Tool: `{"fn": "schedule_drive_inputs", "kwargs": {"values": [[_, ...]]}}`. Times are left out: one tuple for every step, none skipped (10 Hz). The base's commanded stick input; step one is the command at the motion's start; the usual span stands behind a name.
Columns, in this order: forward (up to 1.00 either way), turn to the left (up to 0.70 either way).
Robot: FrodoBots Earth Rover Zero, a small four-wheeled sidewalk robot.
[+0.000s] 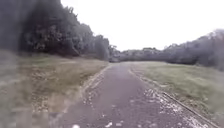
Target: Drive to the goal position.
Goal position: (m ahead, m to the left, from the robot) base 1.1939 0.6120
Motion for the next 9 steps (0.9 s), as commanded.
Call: {"fn": "schedule_drive_inputs", "kwargs": {"values": [[0.45, 0.0], [0.45, 0.0], [0.45, 0.0], [0.45, -0.1], [0.45, -0.2], [0.45, -0.23], [0.45, -0.11], [0.45, 0.0], [0.45, 0.0]]}}
